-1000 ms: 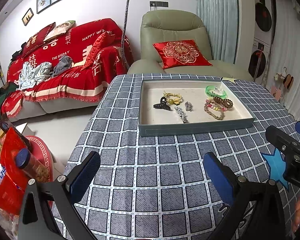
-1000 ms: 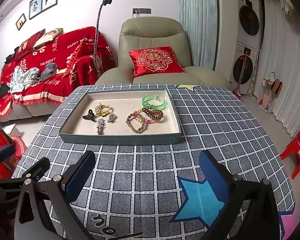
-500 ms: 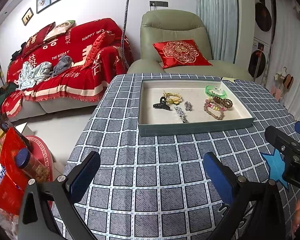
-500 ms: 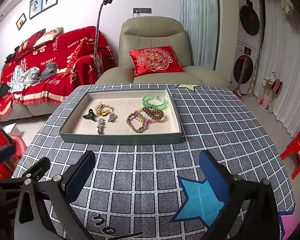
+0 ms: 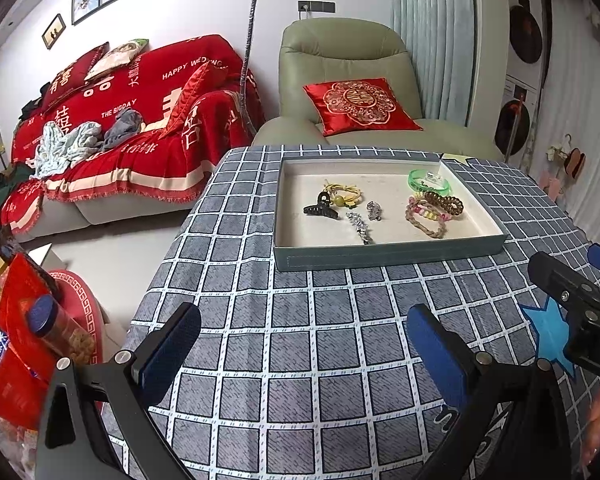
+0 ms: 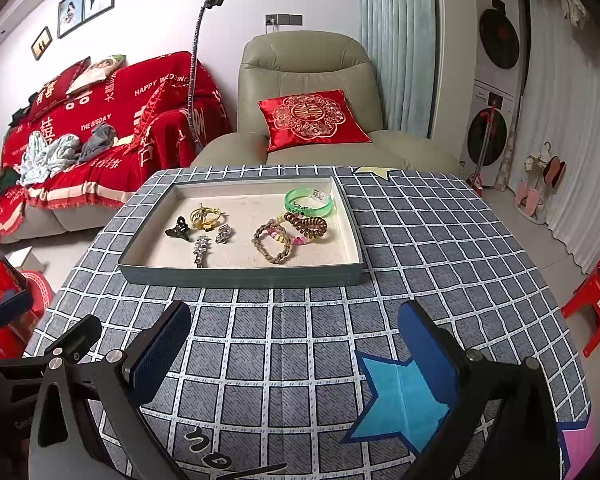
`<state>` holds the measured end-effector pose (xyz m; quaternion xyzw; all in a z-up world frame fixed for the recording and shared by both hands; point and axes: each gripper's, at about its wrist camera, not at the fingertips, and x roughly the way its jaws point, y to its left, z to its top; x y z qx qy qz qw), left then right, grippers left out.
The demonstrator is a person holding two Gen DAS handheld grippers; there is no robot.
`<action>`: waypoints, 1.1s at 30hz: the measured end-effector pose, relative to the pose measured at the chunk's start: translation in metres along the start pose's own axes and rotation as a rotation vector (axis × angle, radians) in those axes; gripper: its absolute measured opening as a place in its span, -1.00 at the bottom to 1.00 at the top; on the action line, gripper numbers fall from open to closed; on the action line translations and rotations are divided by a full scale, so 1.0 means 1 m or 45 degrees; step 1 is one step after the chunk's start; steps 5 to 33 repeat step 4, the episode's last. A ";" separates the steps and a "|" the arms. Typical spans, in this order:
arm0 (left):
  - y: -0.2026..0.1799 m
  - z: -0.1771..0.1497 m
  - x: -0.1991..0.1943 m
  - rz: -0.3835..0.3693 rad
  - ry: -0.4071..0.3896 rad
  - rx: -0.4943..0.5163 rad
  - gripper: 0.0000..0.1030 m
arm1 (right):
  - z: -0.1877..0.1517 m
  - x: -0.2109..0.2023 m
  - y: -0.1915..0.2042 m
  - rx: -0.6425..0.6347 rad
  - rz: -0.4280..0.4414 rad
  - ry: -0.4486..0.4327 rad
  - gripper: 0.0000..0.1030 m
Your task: Organize jewelry
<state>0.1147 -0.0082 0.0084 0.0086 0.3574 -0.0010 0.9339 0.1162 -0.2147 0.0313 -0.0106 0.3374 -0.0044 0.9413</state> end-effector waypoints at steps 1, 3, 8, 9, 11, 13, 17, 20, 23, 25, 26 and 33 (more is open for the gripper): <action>0.000 0.000 0.000 -0.007 0.002 0.002 1.00 | 0.000 0.000 0.000 0.000 -0.001 0.000 0.99; -0.001 0.000 0.000 -0.008 0.004 0.004 1.00 | 0.000 0.000 0.000 0.001 0.000 0.001 0.99; -0.001 0.000 0.000 -0.007 0.005 0.005 1.00 | 0.000 -0.001 0.001 0.001 0.001 0.001 0.99; -0.001 0.000 0.000 -0.007 0.005 0.005 1.00 | 0.000 -0.001 0.001 0.001 0.001 0.001 0.99; -0.001 0.000 0.000 -0.007 0.005 0.005 1.00 | 0.000 -0.001 0.001 0.001 0.001 0.001 0.99; -0.001 0.000 0.000 -0.007 0.005 0.005 1.00 | 0.000 -0.001 0.001 0.001 0.001 0.001 0.99; -0.001 0.000 0.000 -0.007 0.005 0.005 1.00 | 0.000 -0.001 0.001 0.001 0.001 0.001 0.99; -0.001 0.000 0.000 -0.007 0.005 0.005 1.00 | 0.000 -0.001 0.001 0.001 0.001 0.001 0.99; -0.001 0.000 0.000 -0.007 0.005 0.005 1.00 | 0.000 -0.001 0.001 0.001 0.001 0.001 0.99; -0.001 0.000 0.000 -0.007 0.005 0.005 1.00 | 0.000 -0.001 0.001 0.001 0.001 0.001 0.99; -0.001 0.000 0.000 -0.007 0.005 0.005 1.00 | 0.000 -0.001 0.001 0.001 0.001 0.001 0.99; -0.001 0.000 0.000 -0.007 0.005 0.005 1.00 | 0.000 -0.001 0.001 0.001 0.001 0.001 0.99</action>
